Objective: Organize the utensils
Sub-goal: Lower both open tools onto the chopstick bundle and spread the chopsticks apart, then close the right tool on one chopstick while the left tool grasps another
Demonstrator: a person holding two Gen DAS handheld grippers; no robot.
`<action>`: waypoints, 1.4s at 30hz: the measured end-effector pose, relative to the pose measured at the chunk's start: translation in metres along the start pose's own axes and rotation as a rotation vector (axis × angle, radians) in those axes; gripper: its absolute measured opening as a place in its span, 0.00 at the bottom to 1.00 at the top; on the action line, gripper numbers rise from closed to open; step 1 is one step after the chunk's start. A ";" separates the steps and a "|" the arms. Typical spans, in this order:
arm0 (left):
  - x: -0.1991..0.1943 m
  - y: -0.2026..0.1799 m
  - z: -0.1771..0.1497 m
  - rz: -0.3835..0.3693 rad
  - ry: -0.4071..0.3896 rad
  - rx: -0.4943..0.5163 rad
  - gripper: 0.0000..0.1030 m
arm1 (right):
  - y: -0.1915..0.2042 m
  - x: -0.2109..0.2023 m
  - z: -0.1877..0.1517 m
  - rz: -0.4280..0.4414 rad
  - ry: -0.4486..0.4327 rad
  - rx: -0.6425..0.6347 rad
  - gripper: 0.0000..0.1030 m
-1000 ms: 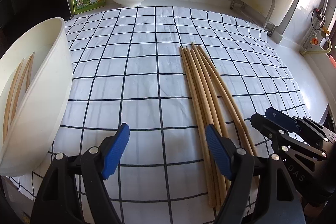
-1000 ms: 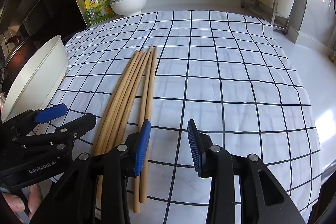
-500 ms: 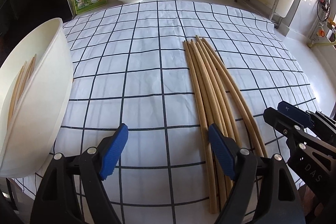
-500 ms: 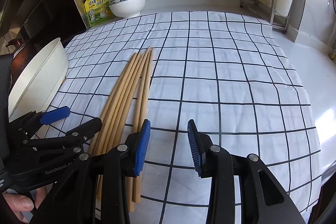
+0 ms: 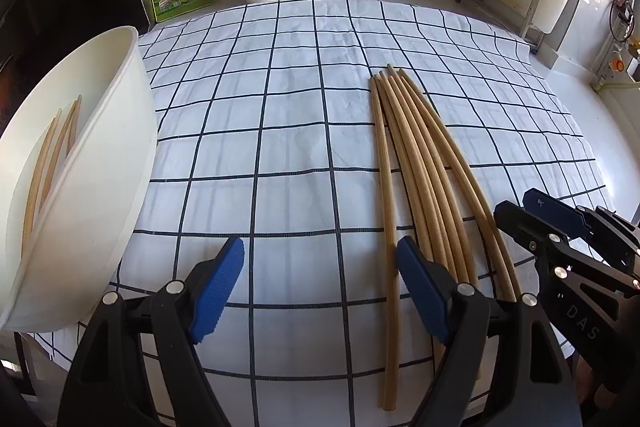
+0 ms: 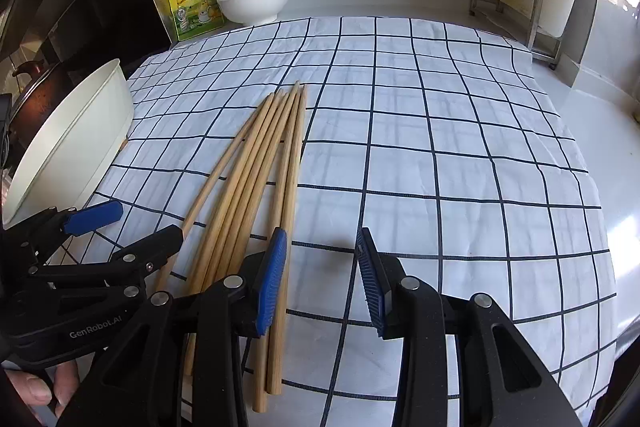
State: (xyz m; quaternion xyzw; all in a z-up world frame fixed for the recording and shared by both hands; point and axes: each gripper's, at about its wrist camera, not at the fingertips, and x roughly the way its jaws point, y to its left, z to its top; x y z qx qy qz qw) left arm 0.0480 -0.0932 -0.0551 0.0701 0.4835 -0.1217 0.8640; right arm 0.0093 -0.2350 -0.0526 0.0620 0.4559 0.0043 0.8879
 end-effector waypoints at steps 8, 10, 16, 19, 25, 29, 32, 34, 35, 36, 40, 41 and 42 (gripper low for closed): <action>0.005 -0.001 0.005 0.001 0.007 0.001 0.75 | 0.007 0.003 0.000 -0.049 0.003 -0.049 0.34; 0.006 -0.001 0.007 -0.002 0.011 -0.002 0.74 | 0.006 0.003 -0.001 -0.048 0.003 -0.047 0.34; 0.014 -0.004 0.010 0.007 0.007 -0.001 0.75 | 0.012 0.011 0.002 -0.082 0.002 -0.075 0.33; 0.015 -0.002 0.012 0.005 0.002 -0.010 0.72 | 0.013 0.013 0.004 -0.086 -0.007 -0.086 0.16; 0.010 -0.005 0.011 -0.013 -0.008 0.008 0.47 | 0.009 0.010 0.001 -0.072 -0.008 -0.084 0.06; 0.007 -0.002 0.008 -0.022 -0.009 0.012 0.27 | -0.002 0.002 -0.007 -0.076 -0.011 -0.055 0.06; 0.003 0.001 0.003 -0.034 -0.003 0.014 0.23 | -0.014 -0.005 -0.014 -0.079 -0.011 -0.030 0.06; 0.000 0.001 -0.001 -0.046 0.008 0.013 0.23 | -0.021 -0.009 -0.019 -0.086 -0.010 -0.019 0.06; -0.001 0.000 -0.002 -0.052 0.012 0.015 0.23 | -0.024 -0.011 -0.021 -0.089 -0.009 -0.016 0.06; -0.002 -0.001 -0.004 -0.057 0.016 0.019 0.23 | -0.027 -0.013 -0.022 -0.089 -0.008 -0.011 0.06; -0.002 -0.006 -0.004 -0.070 0.017 0.030 0.29 | -0.035 -0.017 -0.026 -0.077 -0.010 0.005 0.06; -0.002 -0.008 -0.003 -0.071 0.017 0.031 0.36 | -0.036 -0.016 -0.025 -0.078 -0.011 0.008 0.06; -0.001 -0.009 -0.001 -0.070 0.015 0.033 0.38 | -0.036 -0.016 -0.025 -0.081 -0.013 0.009 0.06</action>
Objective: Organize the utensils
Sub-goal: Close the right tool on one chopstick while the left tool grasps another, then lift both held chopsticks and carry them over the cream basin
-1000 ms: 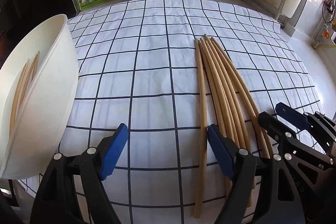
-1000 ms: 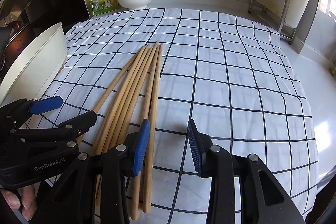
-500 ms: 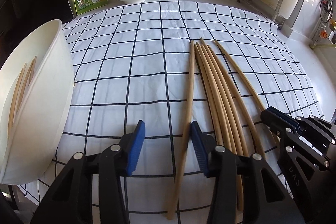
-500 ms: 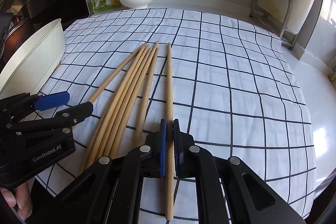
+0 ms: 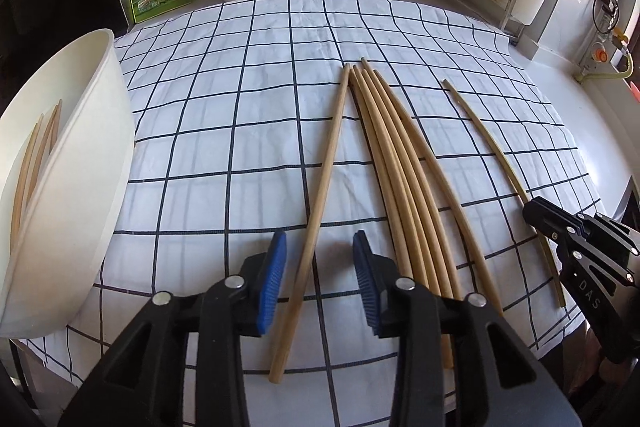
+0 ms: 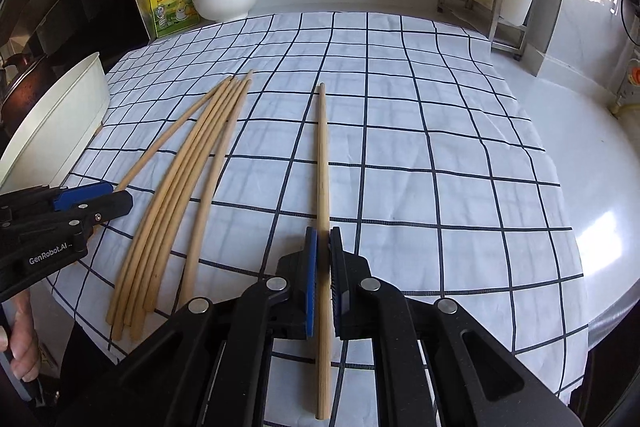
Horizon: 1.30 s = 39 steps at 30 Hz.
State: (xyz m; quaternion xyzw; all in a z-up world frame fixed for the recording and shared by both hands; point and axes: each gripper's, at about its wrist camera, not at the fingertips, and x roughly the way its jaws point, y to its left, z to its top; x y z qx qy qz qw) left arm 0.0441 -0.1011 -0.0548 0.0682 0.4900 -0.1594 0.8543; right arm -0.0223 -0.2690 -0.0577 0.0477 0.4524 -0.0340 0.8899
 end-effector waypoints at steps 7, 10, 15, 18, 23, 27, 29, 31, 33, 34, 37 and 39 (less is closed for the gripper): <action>0.009 0.001 0.014 0.029 -0.009 0.007 0.43 | 0.003 0.005 0.006 -0.026 -0.009 -0.011 0.21; 0.012 0.003 0.018 0.043 -0.010 0.008 0.47 | 0.003 0.008 0.009 -0.032 -0.009 -0.017 0.22; 0.014 0.009 0.022 0.057 -0.019 -0.002 0.58 | 0.000 0.010 0.010 -0.029 -0.014 -0.014 0.23; 0.019 0.011 0.025 0.062 -0.019 0.004 0.59 | 0.000 0.010 0.009 -0.028 -0.018 -0.017 0.23; 0.021 0.009 0.028 0.077 -0.031 0.023 0.59 | 0.002 0.011 0.009 -0.040 -0.024 -0.033 0.23; 0.019 0.007 0.025 0.029 -0.028 0.031 0.46 | 0.004 0.011 0.008 -0.053 -0.027 -0.052 0.23; 0.017 0.003 0.023 0.019 -0.033 0.051 0.28 | 0.006 0.010 0.007 -0.047 -0.027 -0.058 0.20; 0.015 -0.002 0.021 0.014 -0.028 0.065 0.11 | 0.010 0.010 0.007 -0.046 -0.028 -0.074 0.07; 0.014 -0.005 0.020 0.012 -0.027 0.074 0.07 | 0.011 0.010 0.007 -0.051 -0.030 -0.074 0.06; 0.014 -0.007 0.020 0.014 -0.027 0.077 0.07 | 0.010 0.010 0.007 -0.042 -0.031 -0.062 0.06; 0.012 -0.004 0.020 -0.010 -0.014 0.063 0.07 | 0.003 0.009 0.008 0.000 -0.026 -0.017 0.06; 0.011 -0.002 0.020 -0.033 -0.001 0.044 0.07 | 0.001 0.008 0.008 0.022 -0.025 0.009 0.06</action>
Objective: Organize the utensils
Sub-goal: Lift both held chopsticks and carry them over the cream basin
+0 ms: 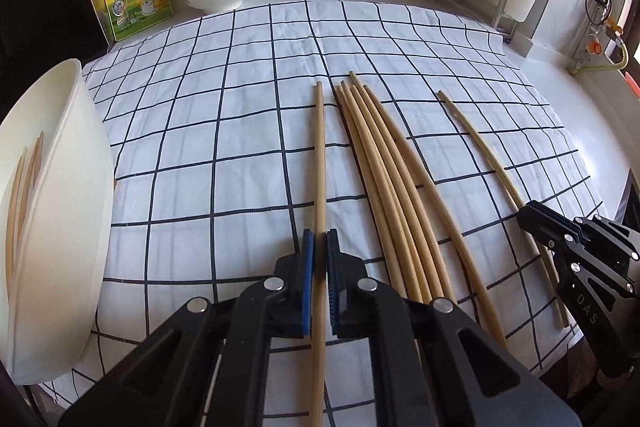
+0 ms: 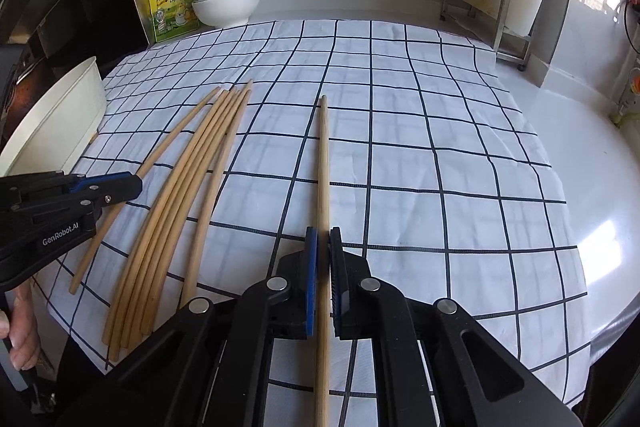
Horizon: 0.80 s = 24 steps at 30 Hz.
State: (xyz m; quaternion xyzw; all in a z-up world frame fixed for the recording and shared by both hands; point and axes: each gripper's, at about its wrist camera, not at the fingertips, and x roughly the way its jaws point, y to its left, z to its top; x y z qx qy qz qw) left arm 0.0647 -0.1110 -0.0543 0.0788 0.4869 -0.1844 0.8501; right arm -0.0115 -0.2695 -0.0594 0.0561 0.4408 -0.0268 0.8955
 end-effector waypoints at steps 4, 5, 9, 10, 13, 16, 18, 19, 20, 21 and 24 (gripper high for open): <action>-0.004 0.001 -0.003 -0.024 0.005 -0.018 0.07 | 0.002 -0.002 0.000 0.013 -0.001 0.015 0.06; -0.005 0.002 -0.004 -0.030 0.006 -0.022 0.07 | 0.002 -0.003 0.000 0.017 -0.001 0.019 0.06; -0.008 0.003 -0.007 -0.035 0.006 -0.028 0.07 | 0.003 -0.007 0.000 0.028 -0.013 0.038 0.06; -0.010 0.003 -0.007 -0.035 0.004 -0.028 0.07 | 0.003 -0.008 0.000 0.029 -0.016 0.040 0.06; -0.015 0.004 -0.008 -0.032 -0.004 -0.032 0.07 | 0.002 -0.012 0.001 0.034 -0.026 0.047 0.06; -0.021 0.005 -0.008 -0.034 -0.016 -0.035 0.07 | 0.003 -0.016 0.002 0.037 -0.037 0.047 0.06; -0.025 0.005 -0.008 -0.037 -0.024 -0.036 0.07 | 0.005 -0.019 0.003 0.038 -0.044 0.045 0.06; -0.027 0.005 -0.008 -0.040 -0.028 -0.036 0.07 | 0.006 -0.021 0.003 0.038 -0.049 0.045 0.06; -0.030 0.005 -0.008 -0.042 -0.033 -0.035 0.07 | 0.006 -0.023 0.004 0.038 -0.054 0.046 0.06; -0.033 0.005 -0.007 -0.042 -0.038 -0.035 0.07 | 0.007 -0.025 0.005 0.041 -0.058 0.047 0.06; -0.040 0.006 -0.005 -0.047 -0.055 -0.033 0.07 | 0.010 -0.032 0.007 0.042 -0.074 0.045 0.06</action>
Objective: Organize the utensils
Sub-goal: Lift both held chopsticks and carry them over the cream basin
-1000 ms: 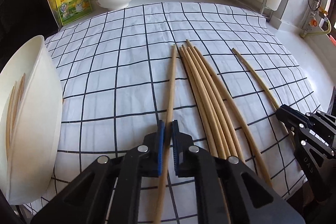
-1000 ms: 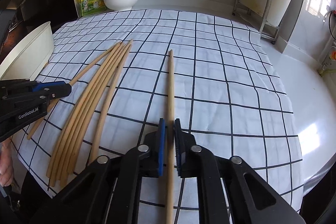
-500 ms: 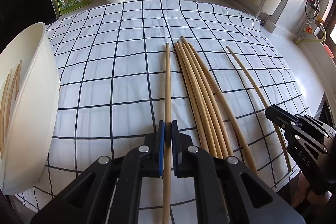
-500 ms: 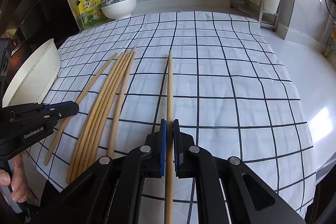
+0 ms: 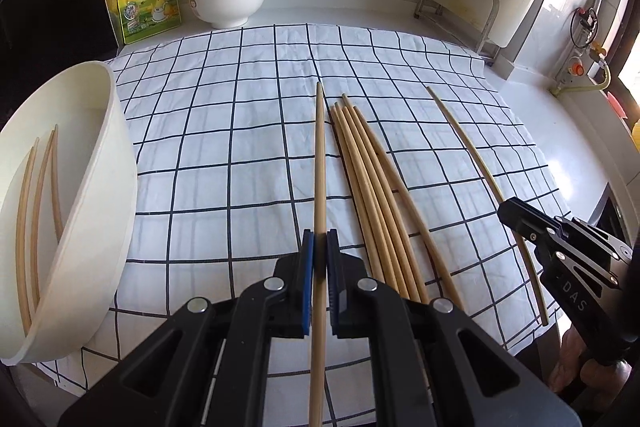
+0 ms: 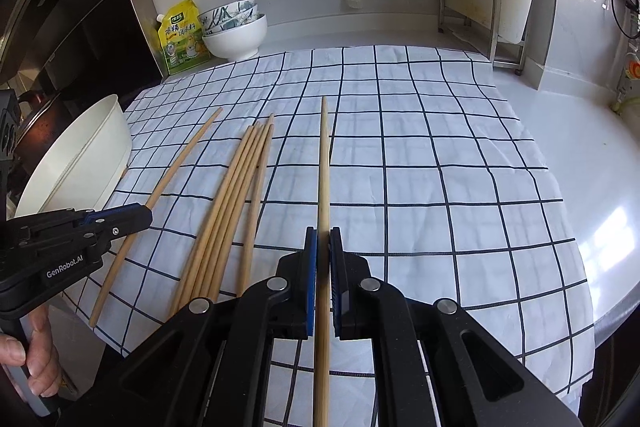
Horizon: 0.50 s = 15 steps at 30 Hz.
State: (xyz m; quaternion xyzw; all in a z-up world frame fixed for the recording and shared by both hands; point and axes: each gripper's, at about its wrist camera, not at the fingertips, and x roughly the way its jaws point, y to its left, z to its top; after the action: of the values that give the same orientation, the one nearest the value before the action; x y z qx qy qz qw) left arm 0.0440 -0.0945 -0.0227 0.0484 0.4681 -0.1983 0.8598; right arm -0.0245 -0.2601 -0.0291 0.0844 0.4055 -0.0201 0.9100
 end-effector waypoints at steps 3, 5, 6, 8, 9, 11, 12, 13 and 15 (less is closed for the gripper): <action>-0.009 0.000 0.003 -0.004 -0.019 0.000 0.07 | 0.004 -0.007 0.004 0.007 -0.016 -0.002 0.06; -0.015 0.002 0.004 -0.008 -0.030 -0.001 0.07 | 0.006 -0.010 0.007 0.011 -0.025 -0.005 0.06; -0.018 0.002 0.005 -0.009 -0.036 -0.002 0.07 | 0.008 -0.012 0.009 0.013 -0.030 -0.007 0.06; -0.025 0.003 0.007 -0.014 -0.049 -0.005 0.07 | 0.012 -0.016 0.012 0.022 -0.039 -0.009 0.06; -0.028 0.004 0.008 -0.016 -0.055 -0.006 0.07 | 0.014 -0.018 0.014 0.026 -0.045 -0.012 0.06; -0.034 0.007 0.010 -0.020 -0.068 -0.011 0.07 | 0.019 -0.021 0.018 0.032 -0.055 -0.019 0.06; -0.037 0.009 0.011 -0.022 -0.074 -0.012 0.07 | 0.022 -0.023 0.021 0.036 -0.059 -0.022 0.06; -0.041 0.010 0.012 -0.024 -0.082 -0.015 0.07 | 0.025 -0.024 0.024 0.041 -0.064 -0.024 0.06; -0.048 0.013 0.014 -0.027 -0.095 -0.018 0.07 | 0.031 -0.027 0.029 0.049 -0.073 -0.032 0.06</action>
State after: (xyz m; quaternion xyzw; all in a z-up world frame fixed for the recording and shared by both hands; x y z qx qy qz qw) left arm 0.0369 -0.0717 0.0234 0.0248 0.4291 -0.2075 0.8787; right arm -0.0179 -0.2352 0.0140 0.0790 0.3699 0.0058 0.9257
